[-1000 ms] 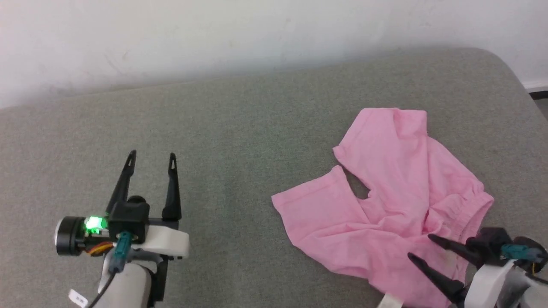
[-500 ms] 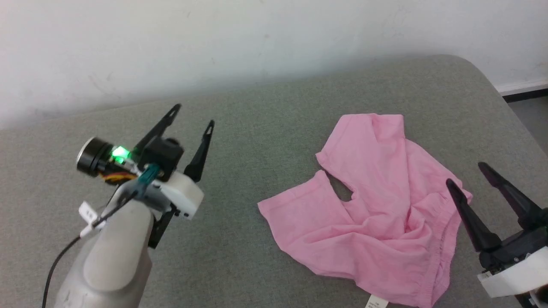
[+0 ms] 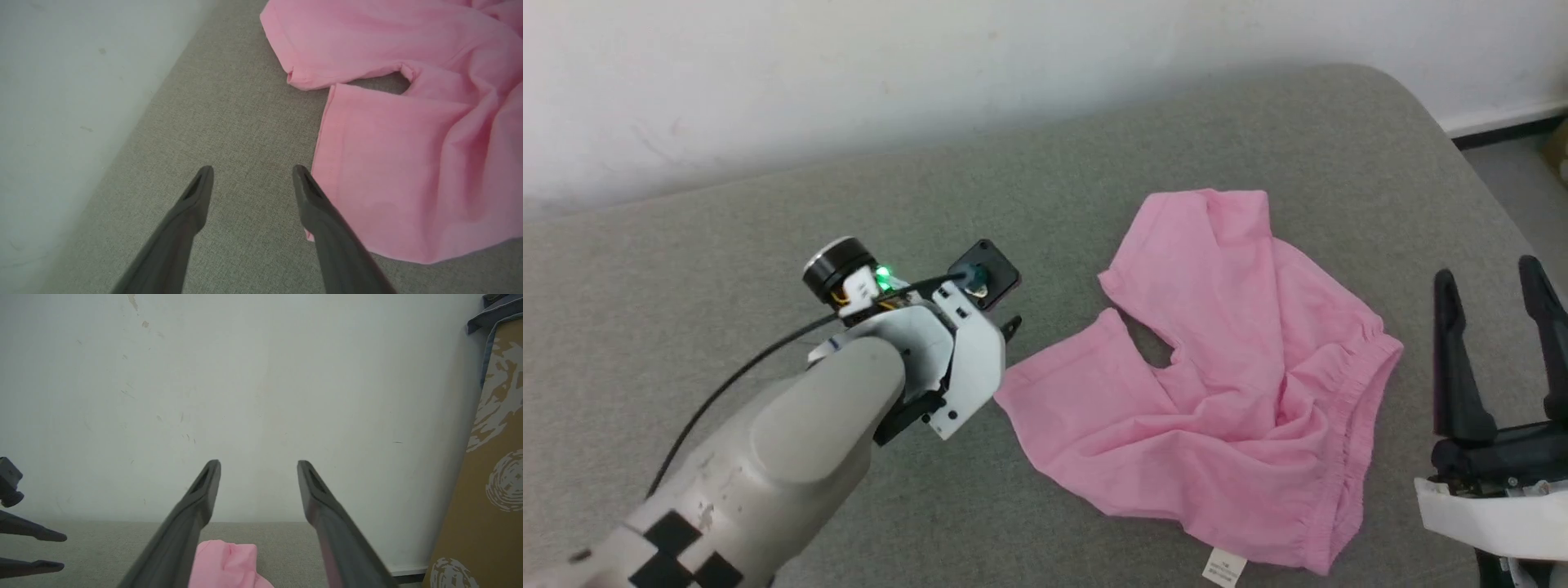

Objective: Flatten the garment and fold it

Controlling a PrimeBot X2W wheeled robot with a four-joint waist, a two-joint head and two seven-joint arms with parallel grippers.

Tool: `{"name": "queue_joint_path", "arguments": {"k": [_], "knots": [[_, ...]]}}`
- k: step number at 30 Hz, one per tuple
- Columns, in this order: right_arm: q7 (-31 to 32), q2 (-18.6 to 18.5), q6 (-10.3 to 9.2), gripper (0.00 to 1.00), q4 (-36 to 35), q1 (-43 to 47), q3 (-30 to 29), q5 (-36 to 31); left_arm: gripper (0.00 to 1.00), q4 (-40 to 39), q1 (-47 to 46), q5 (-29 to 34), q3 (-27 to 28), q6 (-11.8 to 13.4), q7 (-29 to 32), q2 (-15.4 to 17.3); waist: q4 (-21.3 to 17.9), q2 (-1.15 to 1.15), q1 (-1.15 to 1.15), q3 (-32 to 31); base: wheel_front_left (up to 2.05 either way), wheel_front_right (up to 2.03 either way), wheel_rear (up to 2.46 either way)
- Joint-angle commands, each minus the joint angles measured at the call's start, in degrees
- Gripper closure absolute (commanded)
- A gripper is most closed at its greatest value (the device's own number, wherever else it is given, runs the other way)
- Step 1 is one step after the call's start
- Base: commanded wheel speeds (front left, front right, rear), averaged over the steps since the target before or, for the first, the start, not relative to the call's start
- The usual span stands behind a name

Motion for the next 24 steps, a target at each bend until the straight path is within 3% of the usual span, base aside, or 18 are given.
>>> {"name": "queue_joint_path", "arguments": {"k": [1, 6, 9, 13, 16, 20, 21, 24], "knots": [[-0.26, 0.94, -0.06, 0.00, -0.55, -0.26, -0.52, -1.00, 0.00, -0.20, -2.38, -3.38, -2.95, -0.36, 2.39, 0.87, -1.47, 0.00, 0.00, 1.67, 0.00, 0.00, 0.00], [-0.26, 3.29, -0.06, 0.00, -0.07, -1.29, -0.92, -2.53, 0.00, -2.10, -9.18, -14.94, -15.49, -0.36, 12.61, 3.85, -3.42, 0.00, 0.00, 4.31, 0.00, 0.00, 0.00], [-0.26, 4.06, -0.06, 0.00, 1.09, -2.20, -0.20, -2.67, 0.00, -2.49, -12.60, -18.81, -20.33, -0.37, 16.88, 4.76, -4.54, 0.00, 0.00, 6.04, 0.00, 0.00, 0.00], [-0.26, 4.75, -0.06, 0.00, 2.78, -3.81, 0.85, -2.89, 0.00, -3.69, -13.50, -20.43, -22.34, -0.37, 24.17, 5.12, -6.01, 0.00, 0.00, 8.13, 0.00, 0.00, 0.00], [-0.27, 5.09, -0.06, 0.00, 4.01, -4.95, 1.70, -3.02, 0.00, -7.52, -10.29, -17.12, -22.42, -0.37, 32.26, 5.91, -7.00, 0.00, 0.00, 9.26, 0.00, 0.00, 0.00], [-0.27, 5.40, -0.06, 0.00, 5.19, -5.66, 2.08, -3.20, 0.00, -11.09, -7.99, -16.03, -22.44, -0.37, 35.99, 7.68, -7.38, 0.00, 0.00, 9.76, 0.00, 0.00, 0.00], [-0.27, 5.46, -0.06, 0.00, 5.51, -5.68, 1.89, -3.24, 0.96, -11.63, -7.78, -16.12, -22.44, -0.37, 36.11, 7.94, -7.19, 0.00, 0.00, 9.66, 0.00, 0.00, 0.00], [-0.27, 5.59, -0.06, 0.00, 6.17, -5.38, 1.39, -3.35, 1.00, -12.49, -8.66, -17.28, -22.45, -0.37, 32.29, 8.78, -6.14, 0.00, 0.00, 8.78, 0.00, 0.00, 0.00]]}}
